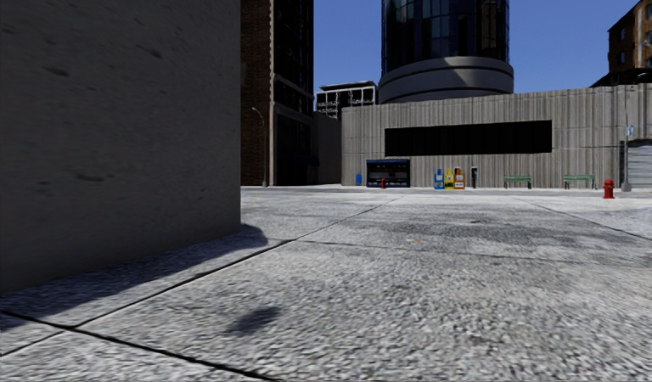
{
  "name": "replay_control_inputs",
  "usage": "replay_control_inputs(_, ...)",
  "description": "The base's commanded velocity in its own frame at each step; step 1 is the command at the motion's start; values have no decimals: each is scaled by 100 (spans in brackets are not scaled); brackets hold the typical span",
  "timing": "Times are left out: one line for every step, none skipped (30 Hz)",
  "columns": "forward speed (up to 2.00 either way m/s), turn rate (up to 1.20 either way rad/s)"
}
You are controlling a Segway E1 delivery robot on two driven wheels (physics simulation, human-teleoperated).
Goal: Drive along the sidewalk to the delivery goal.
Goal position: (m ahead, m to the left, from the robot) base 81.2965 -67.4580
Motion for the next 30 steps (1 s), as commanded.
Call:
replay_control_inputs(200, -90)
replay_control_inputs(200, -90)
replay_control_inputs(200, -90)
replay_control_inputs(200, -90)
replay_control_inputs(200, -90)
replay_control_inputs(200, -90)
replay_control_inputs(200, -90)
replay_control_inputs(200, -90)
replay_control_inputs(200, -90)
replay_control_inputs(200, -90)
replay_control_inputs(200, -90)
replay_control_inputs(200, -90)
replay_control_inputs(200, -90)
replay_control_inputs(200, -90)
replay_control_inputs(200, -90)
replay_control_inputs(200, -90)
replay_control_inputs(200, -90)
replay_control_inputs(200, -90)
replay_control_inputs(200, -90)
replay_control_inputs(200, -90)
replay_control_inputs(200, -90)
replay_control_inputs(200, -90)
replay_control_inputs(200, -90)
replay_control_inputs(200, -90)
replay_control_inputs(200, -90)
replay_control_inputs(200, -87)
replay_control_inputs(200, -86)
replay_control_inputs(200, -86)
replay_control_inputs(200, -86)
replay_control_inputs(200, -85)
